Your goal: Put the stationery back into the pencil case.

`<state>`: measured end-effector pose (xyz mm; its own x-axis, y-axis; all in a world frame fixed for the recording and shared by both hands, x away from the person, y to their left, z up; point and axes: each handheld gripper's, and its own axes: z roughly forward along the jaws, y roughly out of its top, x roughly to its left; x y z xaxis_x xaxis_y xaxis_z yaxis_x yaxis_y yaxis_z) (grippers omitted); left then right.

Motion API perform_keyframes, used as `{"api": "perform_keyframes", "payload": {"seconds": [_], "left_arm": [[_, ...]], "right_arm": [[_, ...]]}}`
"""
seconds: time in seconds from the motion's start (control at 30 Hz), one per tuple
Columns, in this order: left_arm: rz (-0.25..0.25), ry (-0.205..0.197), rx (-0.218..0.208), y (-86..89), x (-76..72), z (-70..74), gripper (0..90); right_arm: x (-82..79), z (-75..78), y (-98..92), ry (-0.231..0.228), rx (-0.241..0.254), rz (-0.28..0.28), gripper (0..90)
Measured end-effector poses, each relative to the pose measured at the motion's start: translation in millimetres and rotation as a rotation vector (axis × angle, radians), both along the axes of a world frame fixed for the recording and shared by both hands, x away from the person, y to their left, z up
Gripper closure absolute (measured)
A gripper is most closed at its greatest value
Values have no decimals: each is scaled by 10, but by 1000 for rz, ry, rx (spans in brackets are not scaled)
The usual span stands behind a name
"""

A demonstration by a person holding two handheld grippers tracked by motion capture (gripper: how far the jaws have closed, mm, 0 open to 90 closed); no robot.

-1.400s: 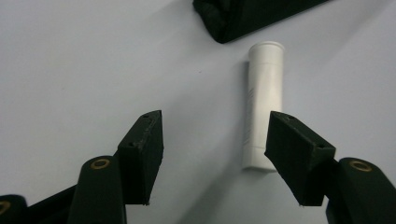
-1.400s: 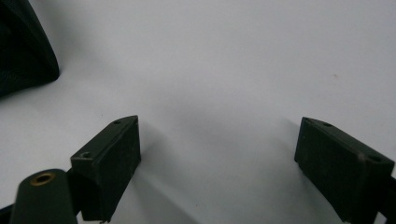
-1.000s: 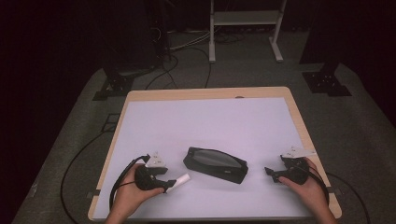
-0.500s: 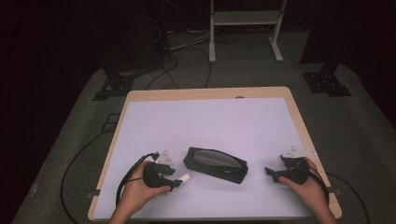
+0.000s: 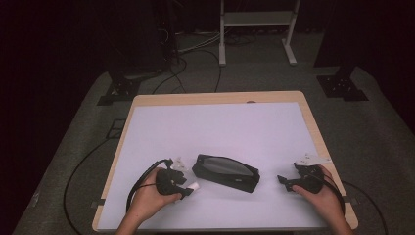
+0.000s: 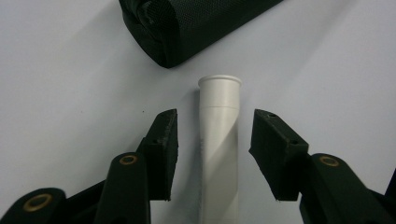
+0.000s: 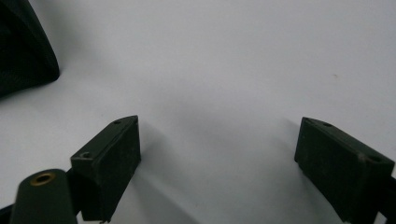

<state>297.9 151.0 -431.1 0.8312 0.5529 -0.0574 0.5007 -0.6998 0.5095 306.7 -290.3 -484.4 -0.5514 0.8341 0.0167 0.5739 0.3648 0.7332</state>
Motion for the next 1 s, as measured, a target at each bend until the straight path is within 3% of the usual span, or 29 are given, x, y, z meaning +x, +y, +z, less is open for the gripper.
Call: {"api": "perform_keyframes", "payload": {"seconds": [0.47,1.0], "left_arm": [[-22,55,86,-124,33,-49,588],[-27,70,178,-216,47,-96,614]], "right_arm": [[1,0,-1,1,0,0,130],[1,0,-2,1,0,0,130]]}}
